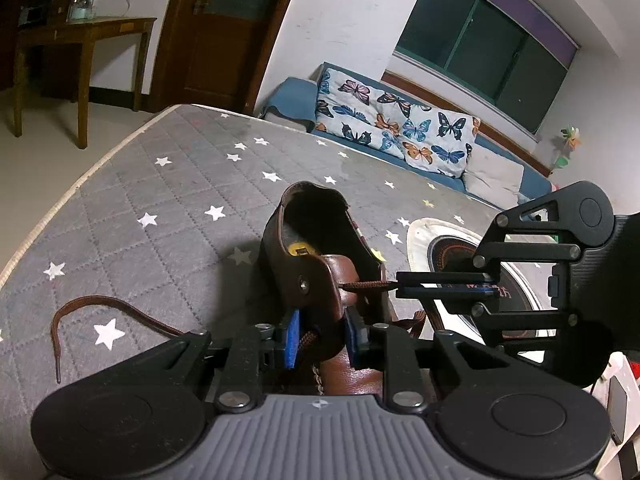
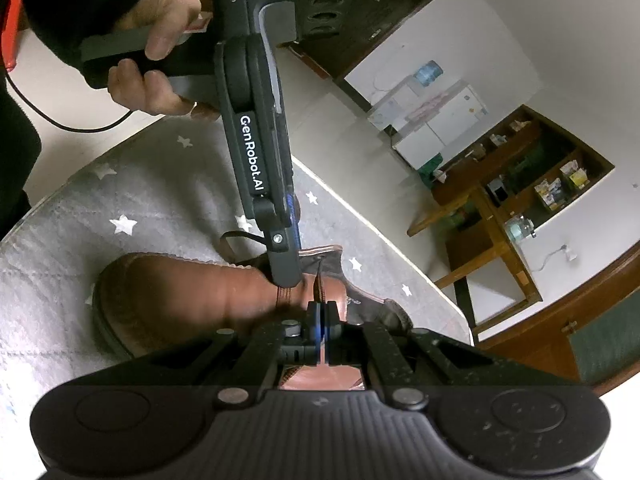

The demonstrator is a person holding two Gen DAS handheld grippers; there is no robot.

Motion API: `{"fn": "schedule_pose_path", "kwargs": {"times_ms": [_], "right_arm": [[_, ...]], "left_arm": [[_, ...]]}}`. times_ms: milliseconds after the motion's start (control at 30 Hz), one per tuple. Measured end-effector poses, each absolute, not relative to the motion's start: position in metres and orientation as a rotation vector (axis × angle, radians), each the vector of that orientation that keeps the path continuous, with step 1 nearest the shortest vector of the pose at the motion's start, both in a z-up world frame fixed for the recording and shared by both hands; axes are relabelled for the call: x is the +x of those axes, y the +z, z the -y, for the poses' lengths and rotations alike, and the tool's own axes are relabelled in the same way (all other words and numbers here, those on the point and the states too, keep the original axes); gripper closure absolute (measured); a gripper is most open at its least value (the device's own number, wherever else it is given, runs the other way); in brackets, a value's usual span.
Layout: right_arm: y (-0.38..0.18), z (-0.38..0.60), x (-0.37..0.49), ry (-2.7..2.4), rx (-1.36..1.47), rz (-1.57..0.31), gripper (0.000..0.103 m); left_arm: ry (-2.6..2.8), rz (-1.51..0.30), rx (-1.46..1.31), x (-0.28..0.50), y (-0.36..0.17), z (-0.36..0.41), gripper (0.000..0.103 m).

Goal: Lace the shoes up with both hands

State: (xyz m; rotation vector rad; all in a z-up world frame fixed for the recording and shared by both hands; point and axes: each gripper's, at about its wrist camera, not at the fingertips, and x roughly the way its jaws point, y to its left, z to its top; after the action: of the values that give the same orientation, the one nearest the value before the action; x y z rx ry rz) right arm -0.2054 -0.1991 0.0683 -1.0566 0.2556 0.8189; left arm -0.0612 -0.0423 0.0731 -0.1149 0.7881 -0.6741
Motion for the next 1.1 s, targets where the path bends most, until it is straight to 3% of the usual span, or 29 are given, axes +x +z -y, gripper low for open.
{"fn": "schedule_pose_path", "kwargs": {"times_ms": [667, 1100], "right_arm": [[0.063, 0.192, -0.194, 0.833, -1.07, -0.243, 0.102], [0.061, 0.189, -0.193, 0.802, -1.063, -0.263, 0.102]], "left_arm": [[-0.729, -0.782, -0.11, -0.066, 0.074, 0.042, 0.071], [-0.745, -0.669, 0.021, -0.061, 0.086, 0.036, 0.074]]}}
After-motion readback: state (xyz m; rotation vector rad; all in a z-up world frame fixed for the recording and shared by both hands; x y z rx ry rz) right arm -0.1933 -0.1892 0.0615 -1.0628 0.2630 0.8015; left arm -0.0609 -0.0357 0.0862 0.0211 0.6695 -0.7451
